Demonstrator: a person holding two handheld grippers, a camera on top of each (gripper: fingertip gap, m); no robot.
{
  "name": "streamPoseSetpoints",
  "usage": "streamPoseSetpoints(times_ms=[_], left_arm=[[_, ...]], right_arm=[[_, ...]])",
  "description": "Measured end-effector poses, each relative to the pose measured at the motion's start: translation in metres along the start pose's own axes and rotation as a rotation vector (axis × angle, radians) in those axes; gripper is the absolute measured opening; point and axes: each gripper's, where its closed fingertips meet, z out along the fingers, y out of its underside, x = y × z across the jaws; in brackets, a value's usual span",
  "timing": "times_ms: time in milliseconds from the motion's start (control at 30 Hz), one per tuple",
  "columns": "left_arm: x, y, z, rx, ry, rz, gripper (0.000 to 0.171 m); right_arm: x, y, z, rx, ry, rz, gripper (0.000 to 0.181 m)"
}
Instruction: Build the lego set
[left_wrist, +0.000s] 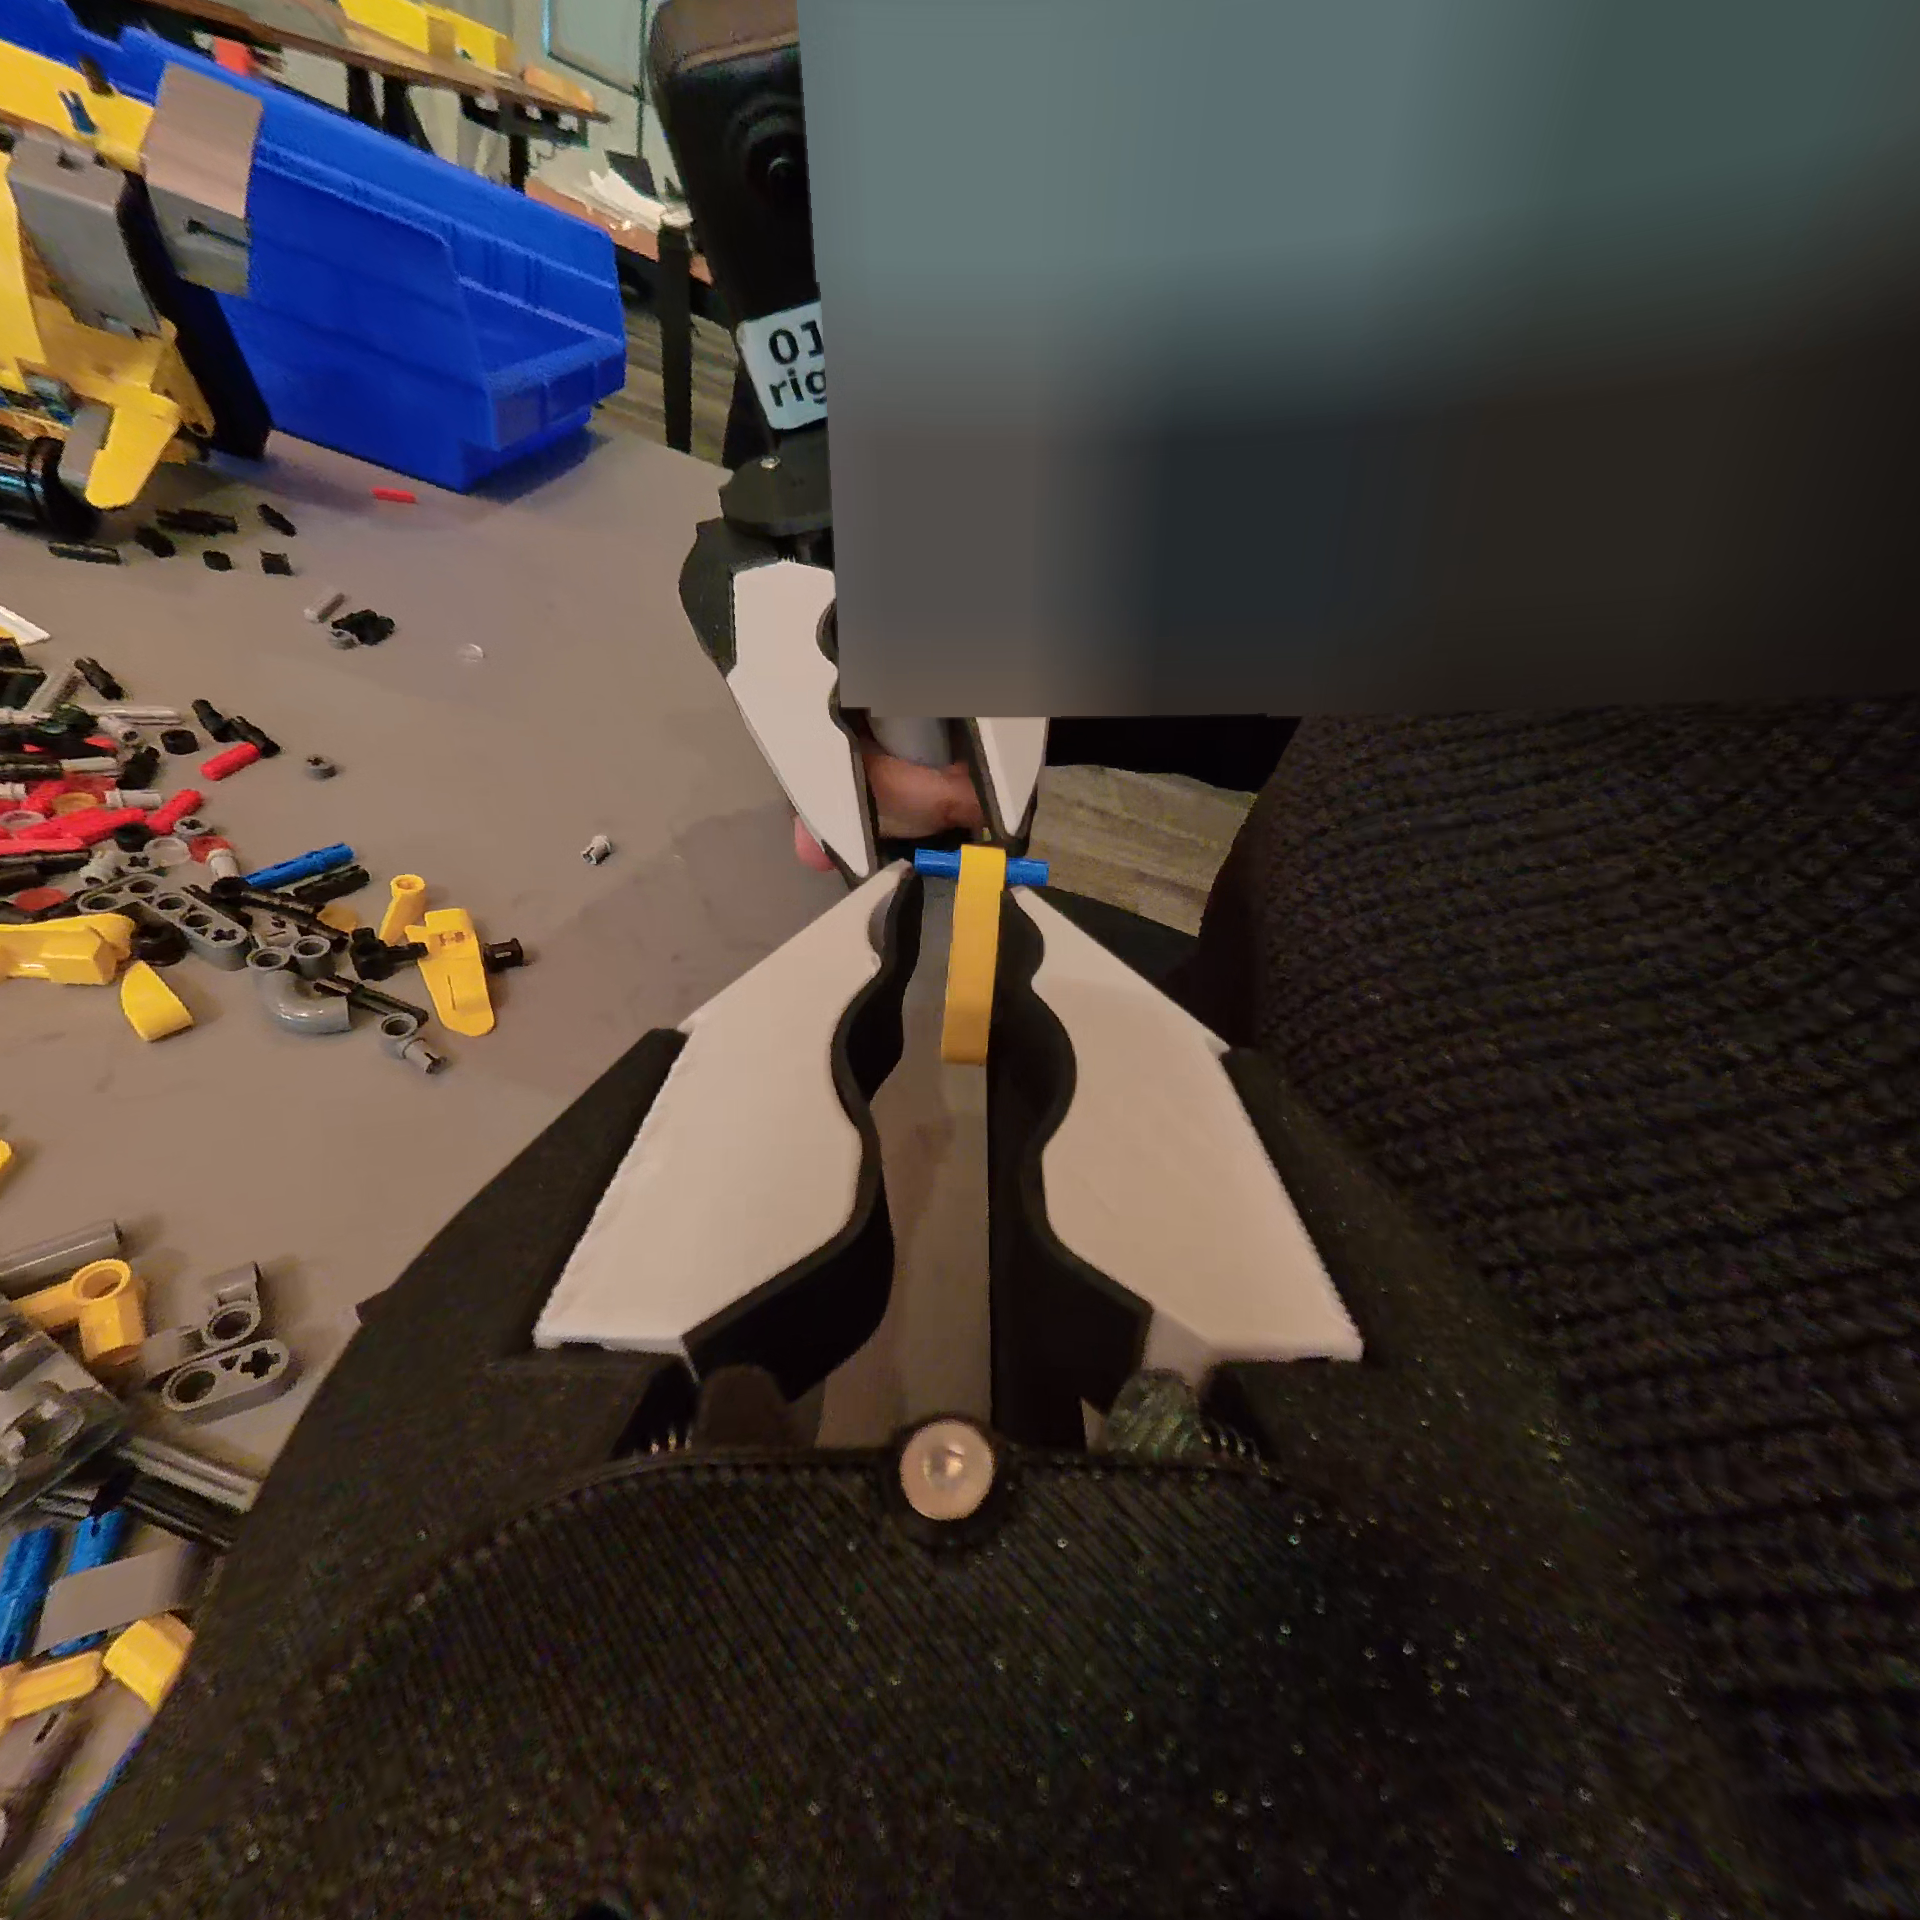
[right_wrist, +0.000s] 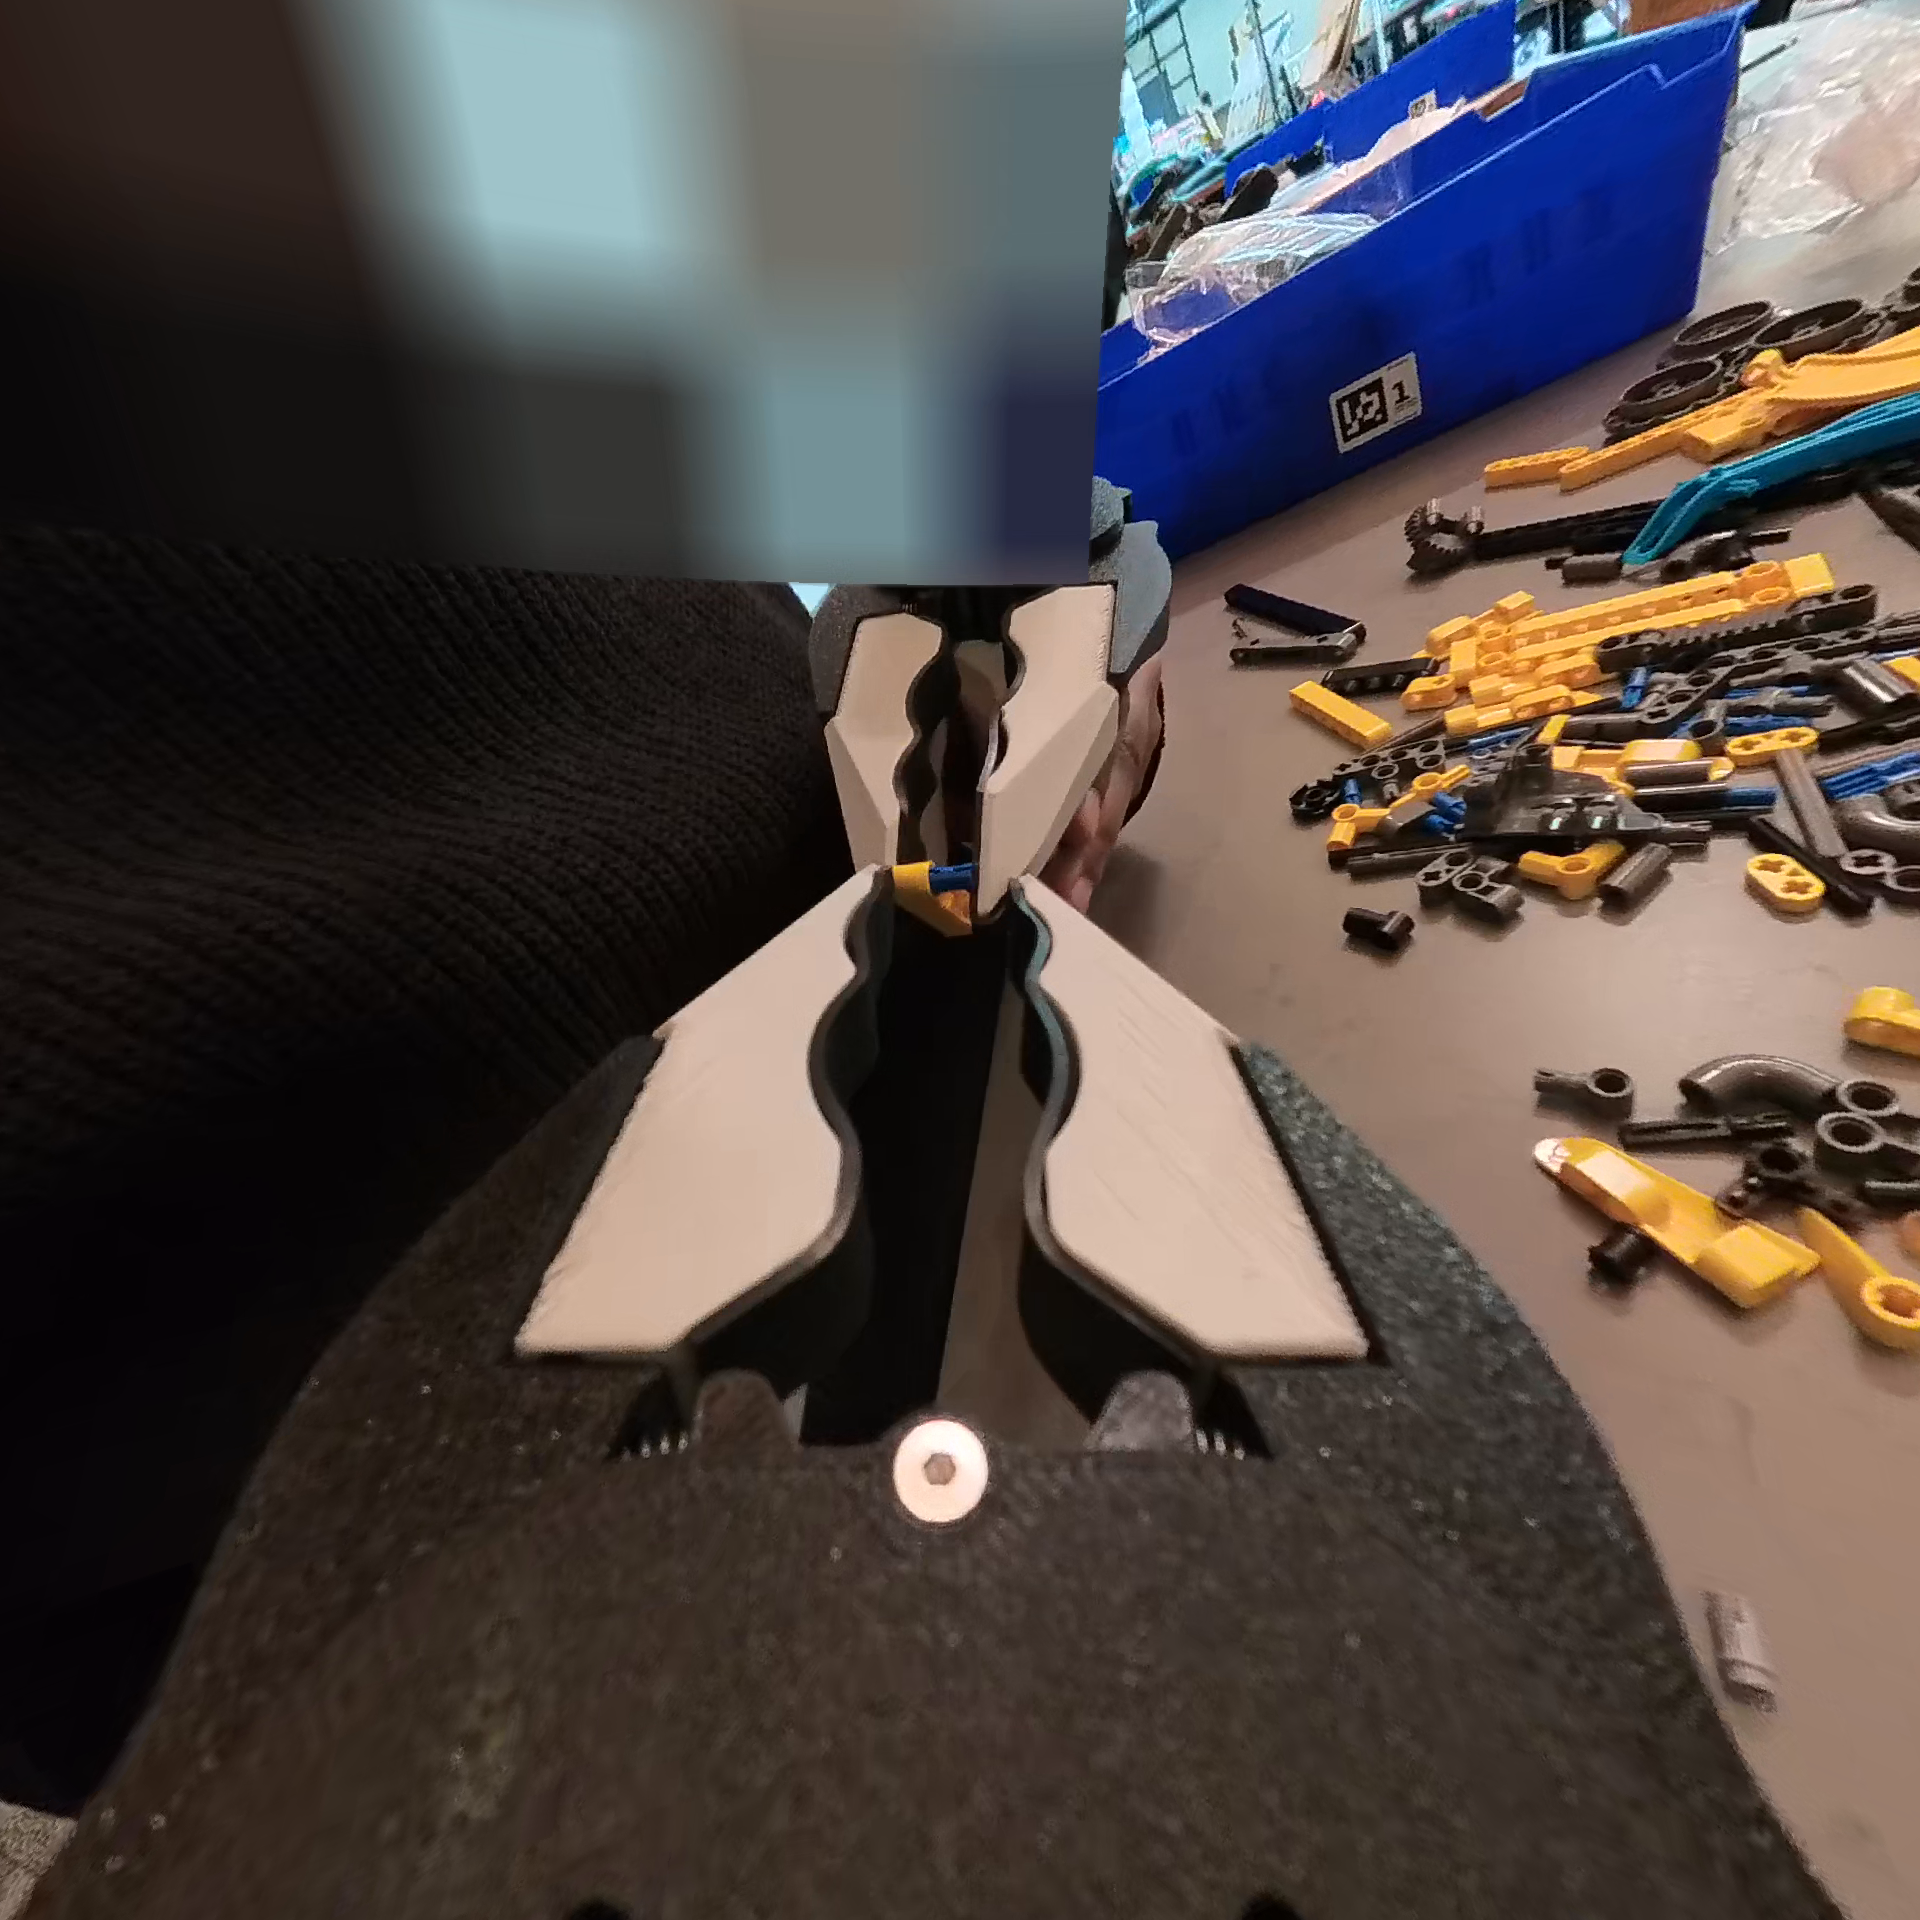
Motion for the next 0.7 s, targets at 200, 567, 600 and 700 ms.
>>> streamPoseSetpoints(times_ms=[200, 567, 600, 700], left_arm=[[-0.004, 0.002, 0.001, -0.016, -0.019, -0.008, 0.009], [-0.073, -0.013, -0.02, 0.075, -0.383, -0.095, 0.012], [-0.078, -0.015, -0.022, 0.099, -0.386, -0.14, 0.012], [-0.091, -0.014, -0.026, 0.123, -0.412, -0.233, 0.013]], right_arm=[[0.004, 0.002, -0.001, 0.006, 0.005, 0.018, 0.021], [0.057, -0.015, -0.014, 0.021, 0.417, -0.166, 0.059], [0.059, -0.015, -0.013, 0.006, 0.458, -0.211, 0.058], [0.062, -0.01, -0.001, -0.051, 0.502, -0.262, 0.055]])
